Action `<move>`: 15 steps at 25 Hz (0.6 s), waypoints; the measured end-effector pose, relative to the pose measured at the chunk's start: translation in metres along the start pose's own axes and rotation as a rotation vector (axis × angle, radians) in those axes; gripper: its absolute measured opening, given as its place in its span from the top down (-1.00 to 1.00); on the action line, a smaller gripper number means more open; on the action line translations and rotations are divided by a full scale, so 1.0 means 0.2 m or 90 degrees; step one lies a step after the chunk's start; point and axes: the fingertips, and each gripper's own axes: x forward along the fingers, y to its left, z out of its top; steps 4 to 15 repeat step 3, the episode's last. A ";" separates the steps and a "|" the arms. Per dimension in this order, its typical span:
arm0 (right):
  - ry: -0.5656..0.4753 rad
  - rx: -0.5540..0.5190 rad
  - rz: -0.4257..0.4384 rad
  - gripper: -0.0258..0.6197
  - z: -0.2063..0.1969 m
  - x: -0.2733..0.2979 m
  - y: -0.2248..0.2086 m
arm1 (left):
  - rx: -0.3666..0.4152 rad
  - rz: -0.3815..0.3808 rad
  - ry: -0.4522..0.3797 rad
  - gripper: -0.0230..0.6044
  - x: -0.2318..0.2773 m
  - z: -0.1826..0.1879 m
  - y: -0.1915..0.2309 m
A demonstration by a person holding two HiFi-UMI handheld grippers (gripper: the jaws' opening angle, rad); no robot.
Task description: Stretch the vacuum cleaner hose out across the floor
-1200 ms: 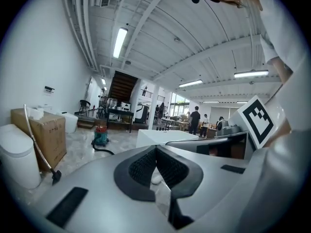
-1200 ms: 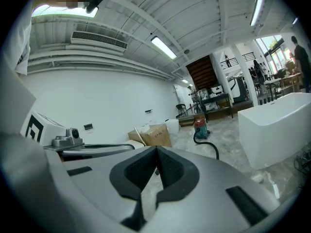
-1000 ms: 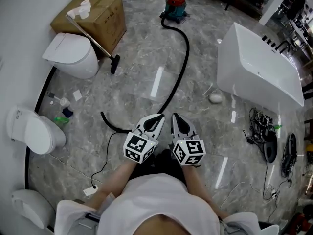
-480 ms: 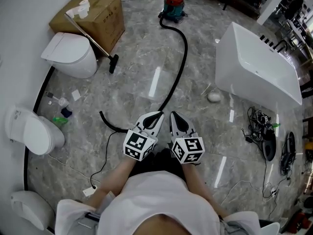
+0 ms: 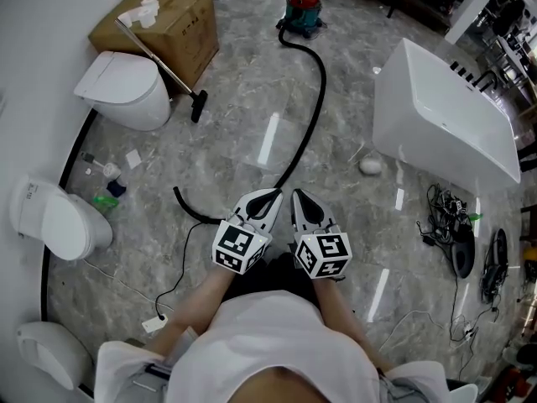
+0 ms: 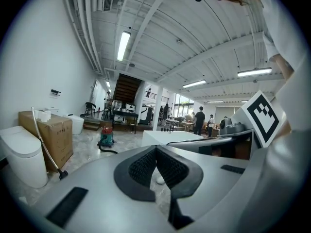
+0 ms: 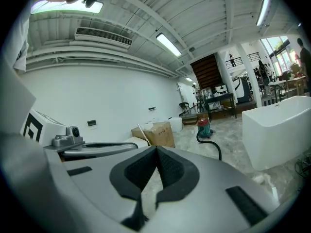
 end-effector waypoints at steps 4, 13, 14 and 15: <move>0.002 -0.003 0.004 0.88 0.00 0.01 0.02 | 0.004 0.004 0.000 0.90 -0.01 0.00 0.01; 0.002 -0.003 0.004 0.88 0.00 0.01 0.02 | 0.004 0.004 0.000 0.90 -0.01 0.00 0.01; 0.002 -0.003 0.004 0.88 0.00 0.01 0.02 | 0.004 0.004 0.000 0.90 -0.01 0.00 0.01; 0.002 -0.003 0.004 0.88 0.00 0.01 0.02 | 0.004 0.004 0.000 0.90 -0.01 0.00 0.01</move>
